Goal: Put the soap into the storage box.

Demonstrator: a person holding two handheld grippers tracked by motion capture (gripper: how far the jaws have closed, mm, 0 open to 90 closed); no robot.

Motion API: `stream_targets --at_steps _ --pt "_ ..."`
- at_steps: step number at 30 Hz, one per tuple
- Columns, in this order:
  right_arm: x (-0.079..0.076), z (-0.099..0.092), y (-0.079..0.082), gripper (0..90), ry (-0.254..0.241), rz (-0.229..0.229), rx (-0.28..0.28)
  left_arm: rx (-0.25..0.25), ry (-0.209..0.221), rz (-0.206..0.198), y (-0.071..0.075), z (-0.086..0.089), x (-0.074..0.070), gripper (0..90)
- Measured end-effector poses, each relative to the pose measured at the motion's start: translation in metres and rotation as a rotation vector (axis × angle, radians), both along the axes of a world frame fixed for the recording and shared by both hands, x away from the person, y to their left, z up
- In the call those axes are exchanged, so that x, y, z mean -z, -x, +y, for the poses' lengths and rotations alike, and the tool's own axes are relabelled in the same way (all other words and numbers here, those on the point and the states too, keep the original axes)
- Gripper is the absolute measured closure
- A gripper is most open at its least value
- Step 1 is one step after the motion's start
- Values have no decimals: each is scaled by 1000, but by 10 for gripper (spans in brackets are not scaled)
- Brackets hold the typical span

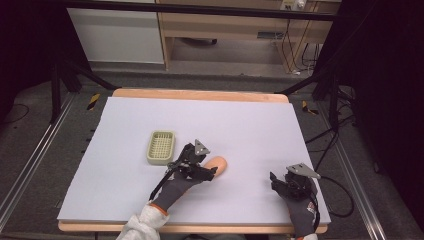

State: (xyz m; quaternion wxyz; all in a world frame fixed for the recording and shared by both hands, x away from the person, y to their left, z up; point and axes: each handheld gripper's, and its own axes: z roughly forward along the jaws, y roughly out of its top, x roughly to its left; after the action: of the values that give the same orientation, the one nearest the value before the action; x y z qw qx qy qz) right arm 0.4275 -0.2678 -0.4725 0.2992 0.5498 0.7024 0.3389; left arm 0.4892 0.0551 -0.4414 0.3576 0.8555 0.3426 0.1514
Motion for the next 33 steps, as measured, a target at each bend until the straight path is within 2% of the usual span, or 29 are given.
stream_targets --at_steps 9,33 --pt "0 0 0 308 3 1 -2 10 -25 12 -4 -8 5 198" --pt "0 0 0 310 1 6 -2 15 -52 57 -14 -25 22 209"
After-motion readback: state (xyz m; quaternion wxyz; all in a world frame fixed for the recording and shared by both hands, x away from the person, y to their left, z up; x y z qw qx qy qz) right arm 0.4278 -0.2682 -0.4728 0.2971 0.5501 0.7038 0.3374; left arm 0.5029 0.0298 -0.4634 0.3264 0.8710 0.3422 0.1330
